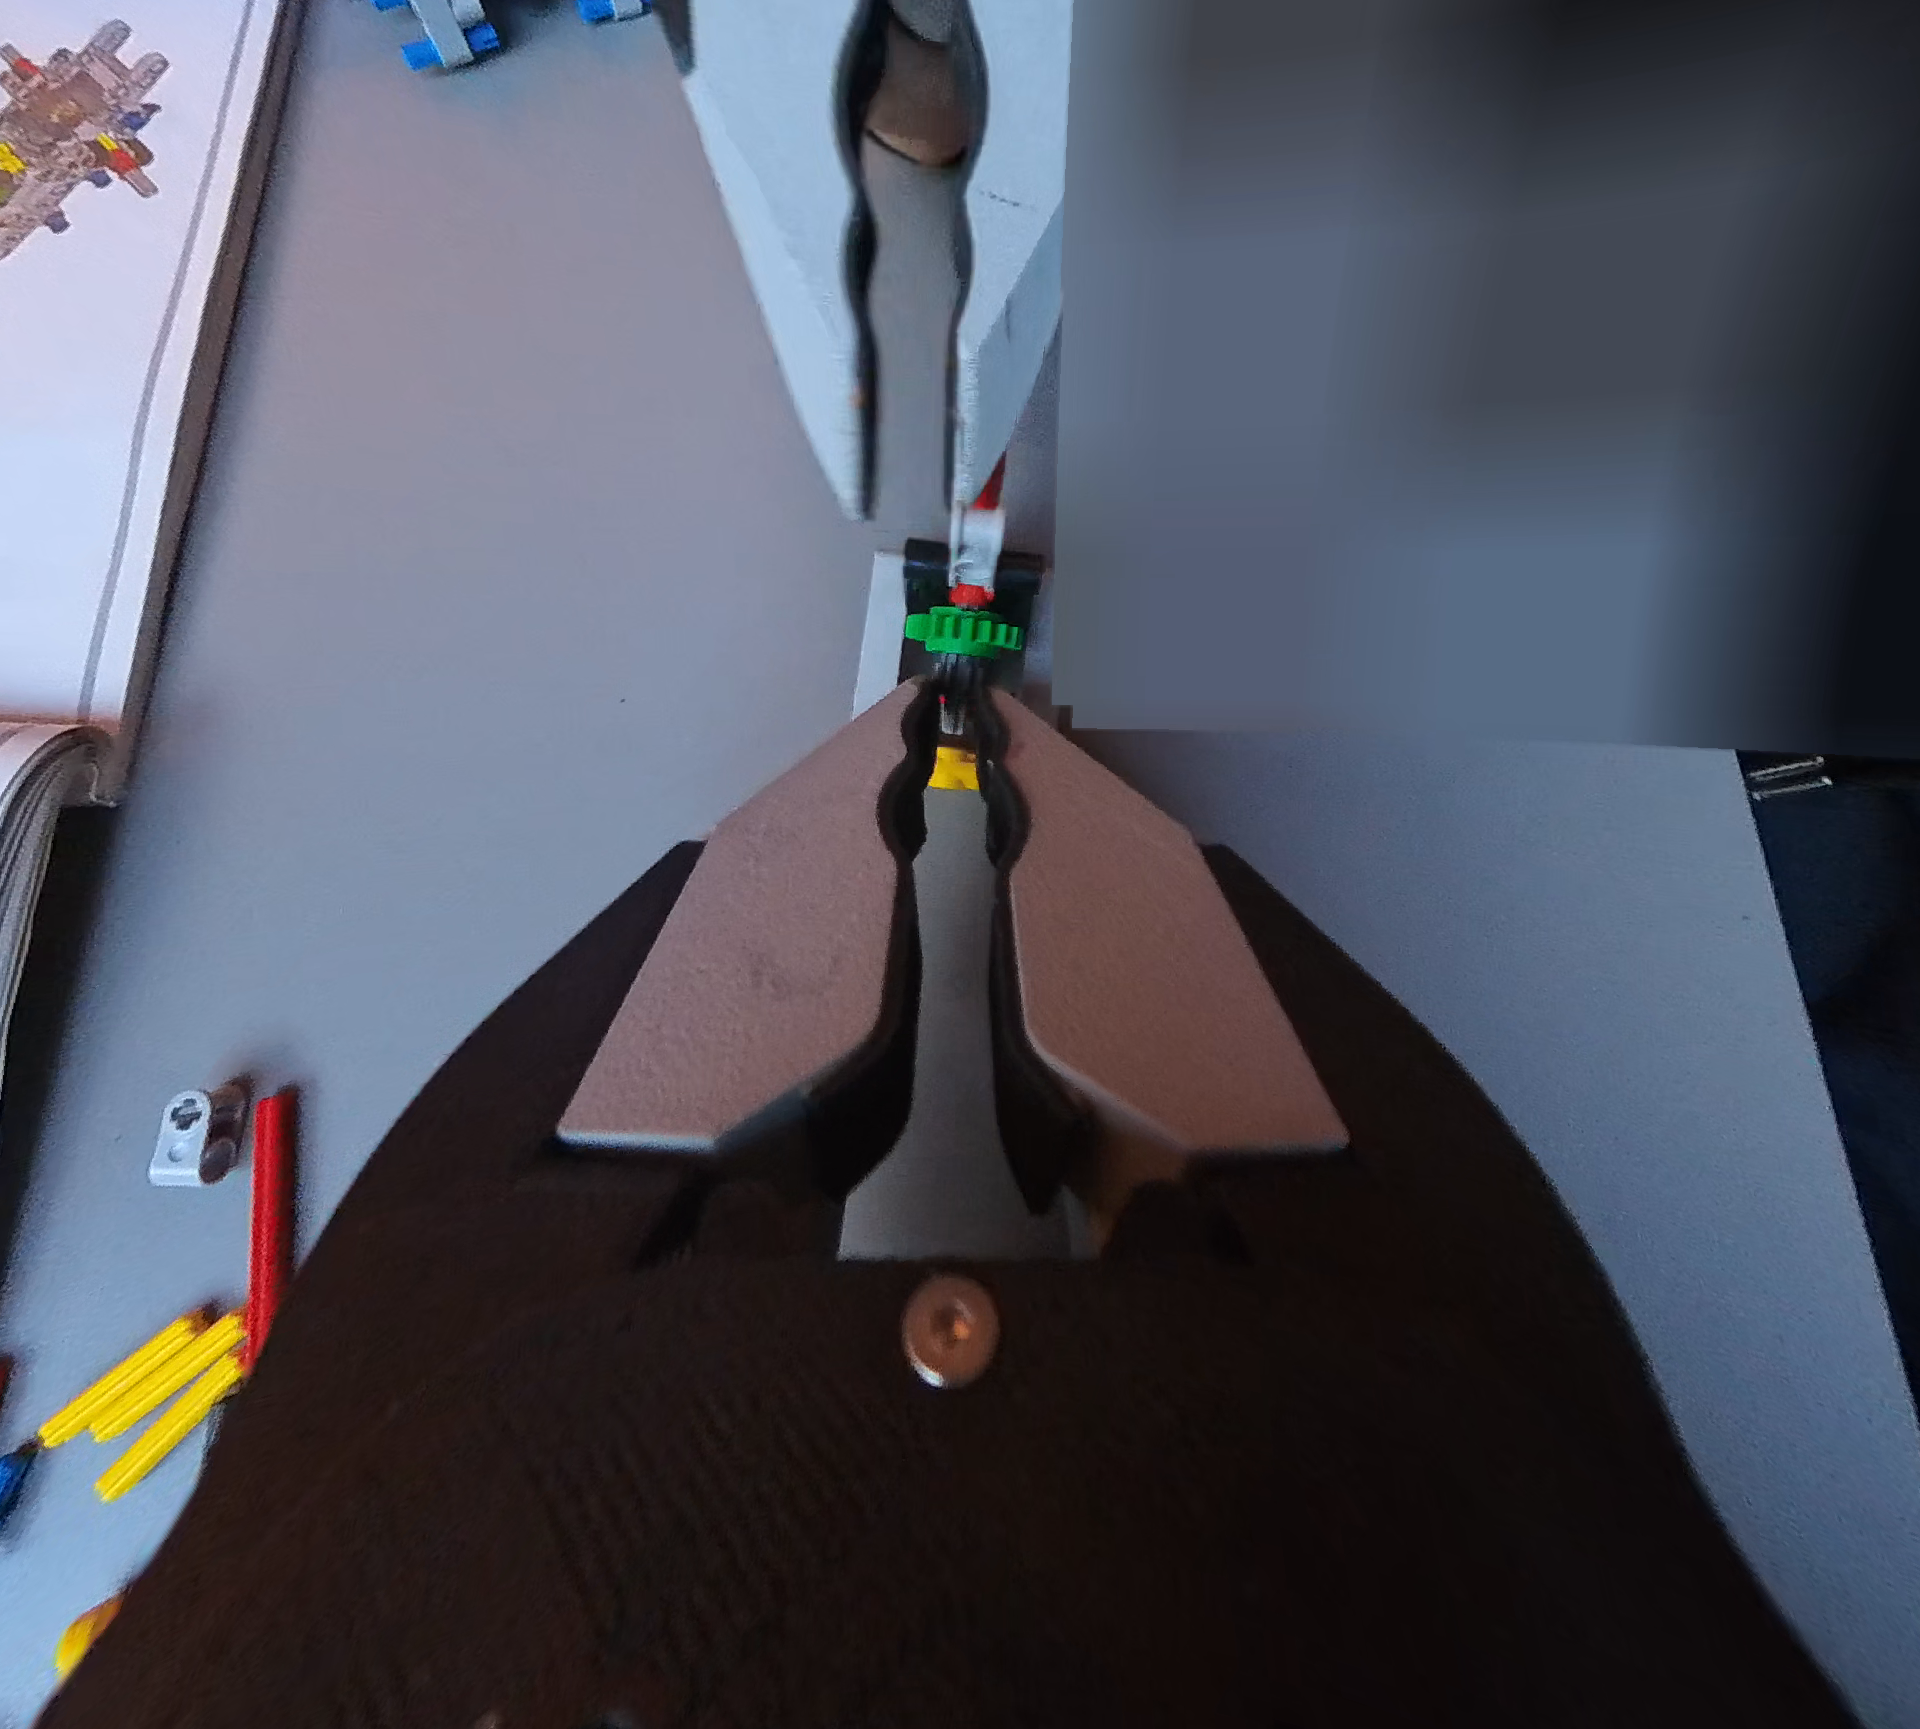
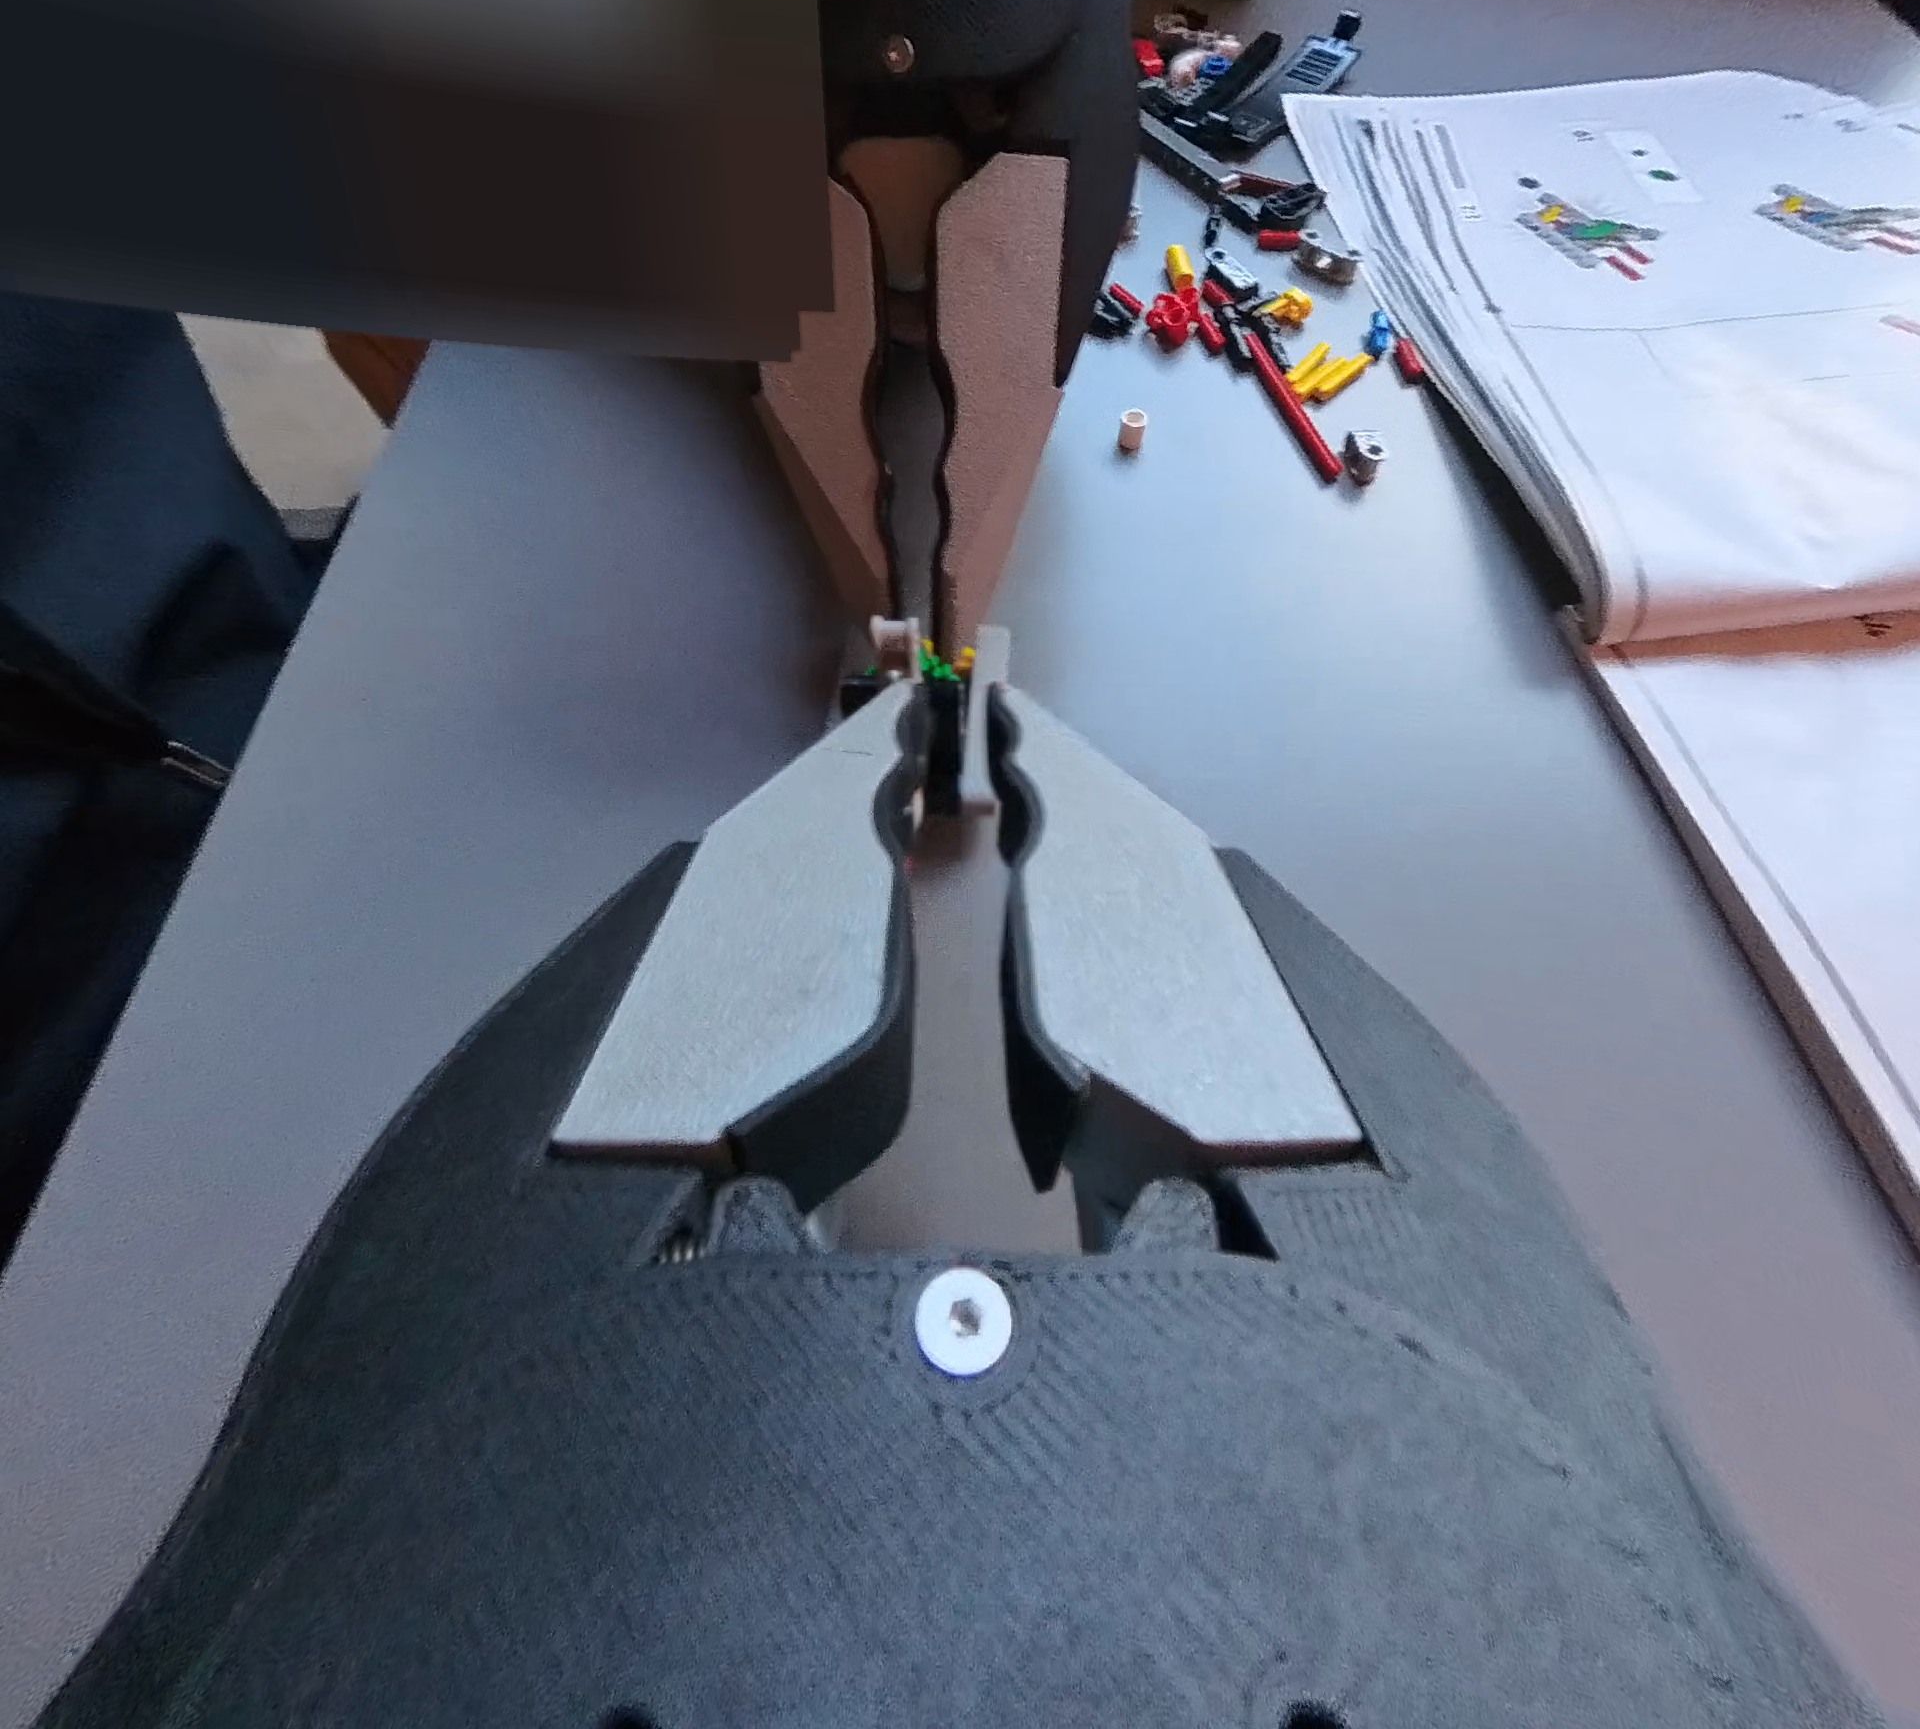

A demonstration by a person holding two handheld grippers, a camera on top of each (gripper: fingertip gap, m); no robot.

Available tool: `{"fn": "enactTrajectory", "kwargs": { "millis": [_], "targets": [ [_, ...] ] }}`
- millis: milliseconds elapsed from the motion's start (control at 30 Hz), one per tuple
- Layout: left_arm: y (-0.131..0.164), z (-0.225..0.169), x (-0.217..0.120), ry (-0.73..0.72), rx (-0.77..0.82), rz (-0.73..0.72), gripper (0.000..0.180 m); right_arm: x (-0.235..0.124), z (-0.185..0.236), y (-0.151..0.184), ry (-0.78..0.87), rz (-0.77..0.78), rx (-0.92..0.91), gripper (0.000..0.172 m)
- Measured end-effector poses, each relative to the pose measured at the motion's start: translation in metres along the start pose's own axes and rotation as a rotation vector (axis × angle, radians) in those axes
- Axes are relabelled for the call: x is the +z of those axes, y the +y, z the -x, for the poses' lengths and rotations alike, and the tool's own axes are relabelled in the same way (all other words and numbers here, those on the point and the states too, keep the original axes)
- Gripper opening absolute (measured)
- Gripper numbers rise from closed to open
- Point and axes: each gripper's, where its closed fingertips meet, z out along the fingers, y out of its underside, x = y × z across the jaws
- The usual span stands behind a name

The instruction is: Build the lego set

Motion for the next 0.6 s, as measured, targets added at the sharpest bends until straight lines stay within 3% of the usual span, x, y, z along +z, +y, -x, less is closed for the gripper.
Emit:
{"fn": "enactTrajectory", "kwargs": {
  "millis": [133,300,467,600],
  "targets": [
    [0.001,0.003,-0.003,-0.01,-0.012,0.0,0.003,-0.006,0.002,0.012,0.025,0.064,-0.047,0.024],
    [-0.002,0.004,-0.006,0.01,-0.047,-0.031,0.009,-0.013,0.003,0.018,0.024,0.066,-0.039,0.027],
    [-0.017,0.007,-0.016,0.024,-0.091,-0.125,0.027,-0.039,-0.02,-0.009,0.102,-0.106,0.006,0.039],
    [-0.044,0.024,-0.049,-0.008,-0.159,-0.334,0.046,-0.1,-0.03,-0.053,0.191,-0.38,0.004,0.05]
  ]
}}
